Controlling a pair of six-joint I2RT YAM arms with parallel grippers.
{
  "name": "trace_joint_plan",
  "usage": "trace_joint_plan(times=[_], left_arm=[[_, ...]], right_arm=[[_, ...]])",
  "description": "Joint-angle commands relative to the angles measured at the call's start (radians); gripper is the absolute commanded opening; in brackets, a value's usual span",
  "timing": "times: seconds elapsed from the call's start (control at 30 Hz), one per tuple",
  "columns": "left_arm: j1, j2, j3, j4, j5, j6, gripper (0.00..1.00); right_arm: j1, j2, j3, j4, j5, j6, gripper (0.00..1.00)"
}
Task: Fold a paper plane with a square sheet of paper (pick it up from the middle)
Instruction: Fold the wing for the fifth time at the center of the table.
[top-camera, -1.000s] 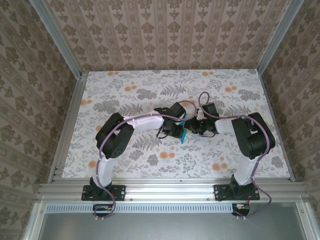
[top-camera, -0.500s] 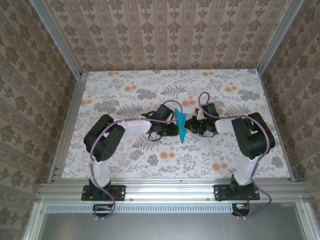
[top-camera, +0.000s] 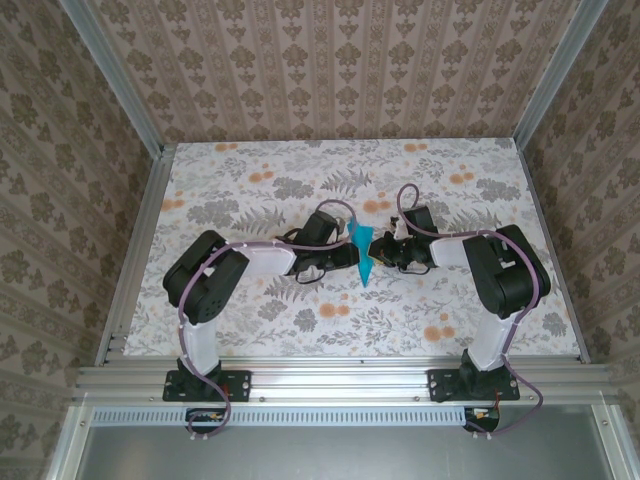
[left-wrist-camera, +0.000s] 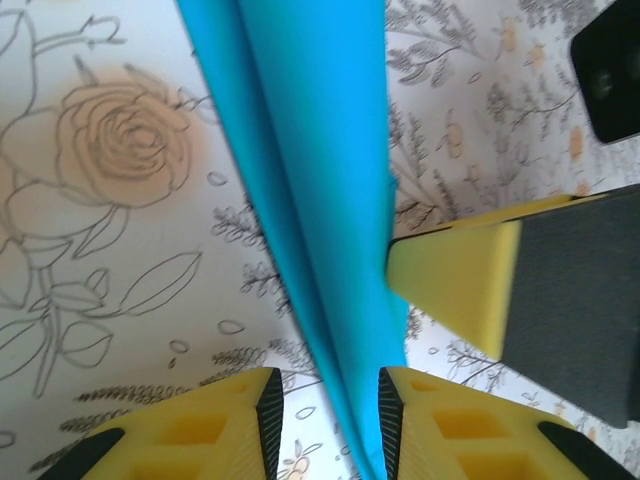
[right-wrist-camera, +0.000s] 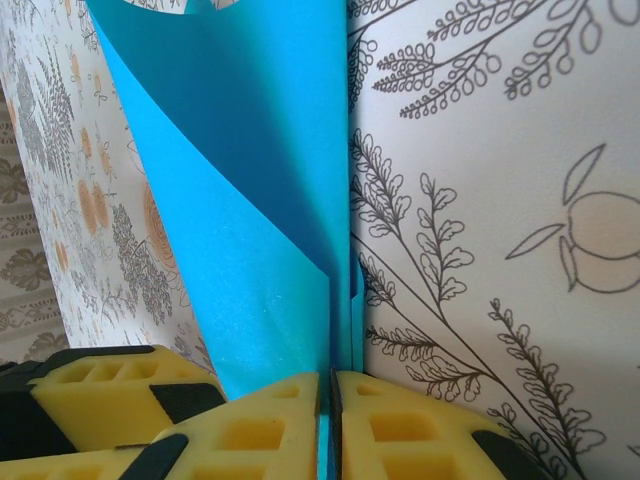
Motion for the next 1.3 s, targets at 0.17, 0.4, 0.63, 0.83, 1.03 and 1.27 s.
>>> trace_joint_plan(times=[0.17,0.4,0.63,0.83,1.03,1.27], left_arm=[[0.005,0.021,0.050,-0.013,0.009,0.005,0.32],[0.000,0.059,0.103,-0.075,0.009,0.037,0.28],[-0.006,0.084,0.149,-0.159,-0.028,0.074,0.22],[-0.019,0.113,0.206,-0.257,-0.058,0.114,0.21],[-0.035,0.135,0.267,-0.369,-0.103,0.154,0.20],[-0.055,0.173,0.348,-0.497,-0.143,0.204,0.21]], right_arm=[[0.002,0.031,0.014,-0.019,0.020,-0.007,0.13],[0.001,0.034,0.012,-0.022,0.018,-0.010,0.12],[0.001,0.038,0.011,-0.020,0.016,-0.009,0.12],[0.001,0.037,0.010,-0.018,0.014,-0.007,0.12],[0.001,0.028,0.010,-0.020,0.011,-0.006,0.12],[-0.002,0.012,0.010,0.009,-0.015,0.018,0.13]])
